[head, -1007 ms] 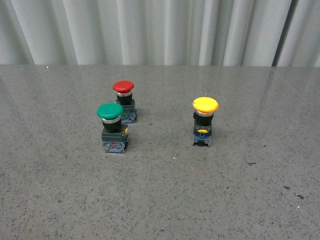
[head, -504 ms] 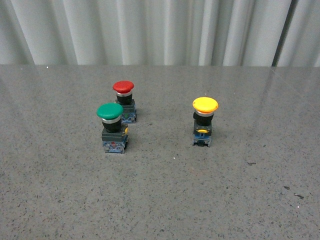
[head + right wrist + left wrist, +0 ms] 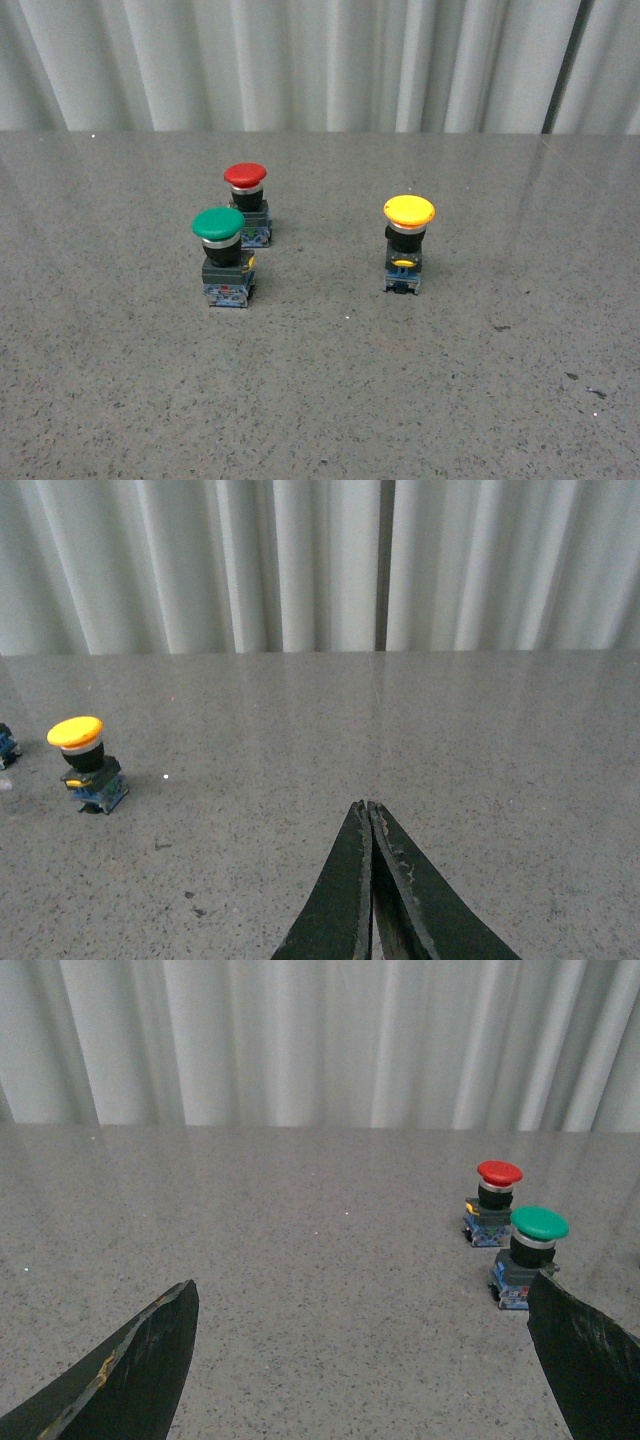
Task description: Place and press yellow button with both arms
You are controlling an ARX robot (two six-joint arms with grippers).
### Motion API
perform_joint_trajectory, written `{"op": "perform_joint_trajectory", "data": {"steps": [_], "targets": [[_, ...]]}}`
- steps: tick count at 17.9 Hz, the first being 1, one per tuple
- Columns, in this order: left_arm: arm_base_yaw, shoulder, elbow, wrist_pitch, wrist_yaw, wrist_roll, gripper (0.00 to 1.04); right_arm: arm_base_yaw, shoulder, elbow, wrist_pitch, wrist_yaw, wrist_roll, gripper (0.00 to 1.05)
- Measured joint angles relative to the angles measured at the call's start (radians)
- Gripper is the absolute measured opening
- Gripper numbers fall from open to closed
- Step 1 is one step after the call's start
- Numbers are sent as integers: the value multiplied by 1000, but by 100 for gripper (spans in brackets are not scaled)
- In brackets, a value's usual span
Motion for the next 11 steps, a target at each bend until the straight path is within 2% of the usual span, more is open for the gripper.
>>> {"op": "perform_joint_trajectory", "data": {"steps": [3,4,6,7,11], "targets": [[0,0,0,0,0,0,98,0,0,0,-2,0,0,2],[0,0,0,0,0,0,98,0,0,0,-2,0,0,6],[0,0,0,0,0,0,98,0,0,0,-2,0,0,71],[0,0,0,0,0,0,98,0,0,0,-2,0,0,99],[0,0,0,0,0,0,98,0,0,0,-2,0,0,98]]}}
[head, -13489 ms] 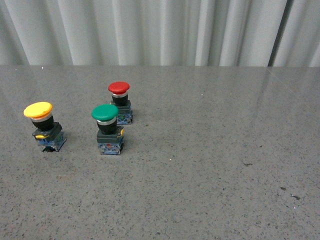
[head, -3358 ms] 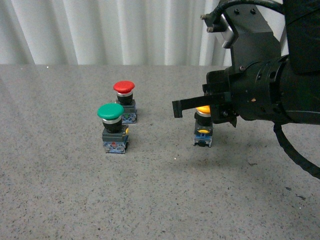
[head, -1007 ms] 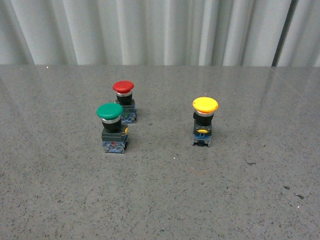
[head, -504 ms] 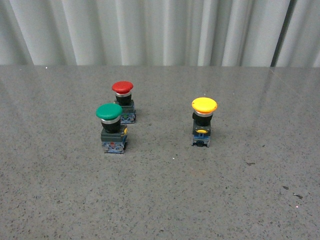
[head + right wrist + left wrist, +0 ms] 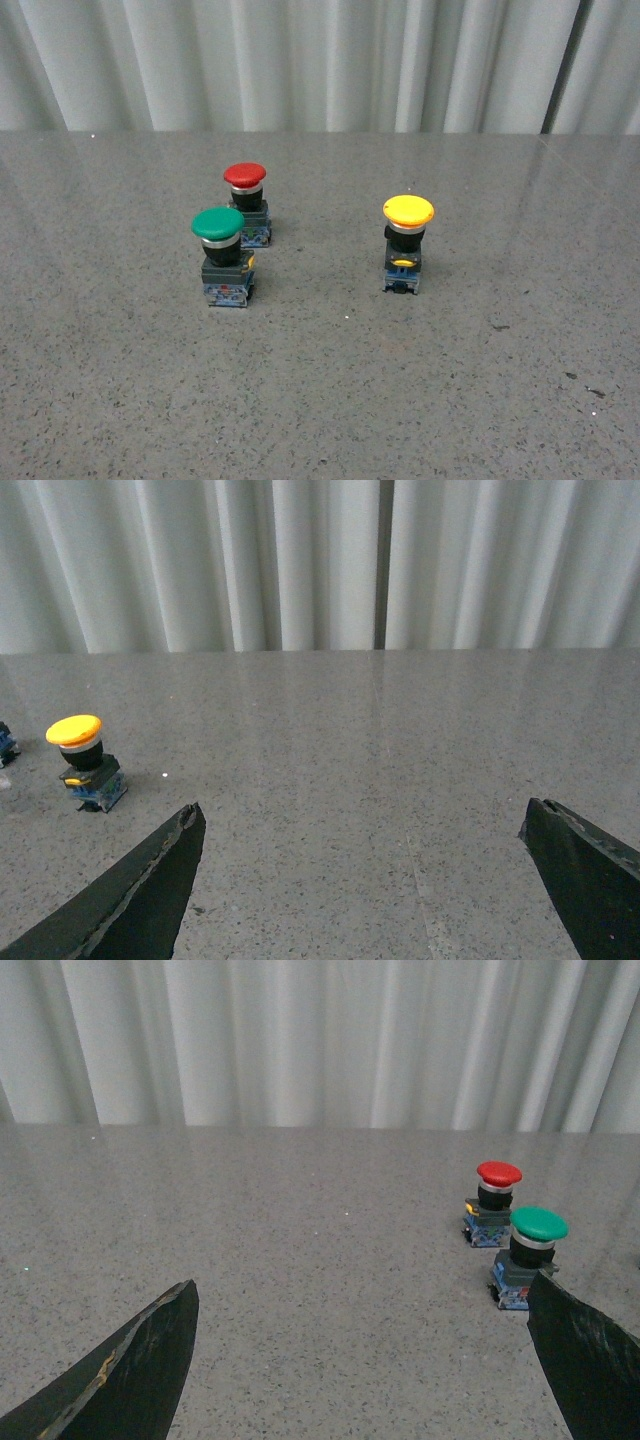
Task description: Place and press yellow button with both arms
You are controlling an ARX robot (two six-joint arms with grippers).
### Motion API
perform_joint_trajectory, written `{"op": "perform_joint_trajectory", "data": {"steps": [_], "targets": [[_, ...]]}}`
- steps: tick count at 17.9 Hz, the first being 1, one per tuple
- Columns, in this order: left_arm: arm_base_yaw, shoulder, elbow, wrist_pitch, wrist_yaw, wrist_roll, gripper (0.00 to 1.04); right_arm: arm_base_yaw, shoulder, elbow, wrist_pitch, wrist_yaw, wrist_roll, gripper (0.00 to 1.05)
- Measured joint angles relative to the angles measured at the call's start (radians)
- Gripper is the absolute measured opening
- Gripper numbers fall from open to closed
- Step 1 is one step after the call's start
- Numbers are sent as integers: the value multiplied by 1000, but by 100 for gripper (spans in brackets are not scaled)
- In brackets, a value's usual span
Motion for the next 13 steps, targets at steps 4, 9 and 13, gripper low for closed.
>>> {"op": "perform_joint_trajectory", "data": {"steps": [4,9,13], "targets": [[0,0,0,0,0,0,98,0,0,0,0,0,0,98],[0,0,0,0,0,0,98,0,0,0,0,0,0,98],[0,0,0,0,0,0,98,0,0,0,0,0,0,98]]}}
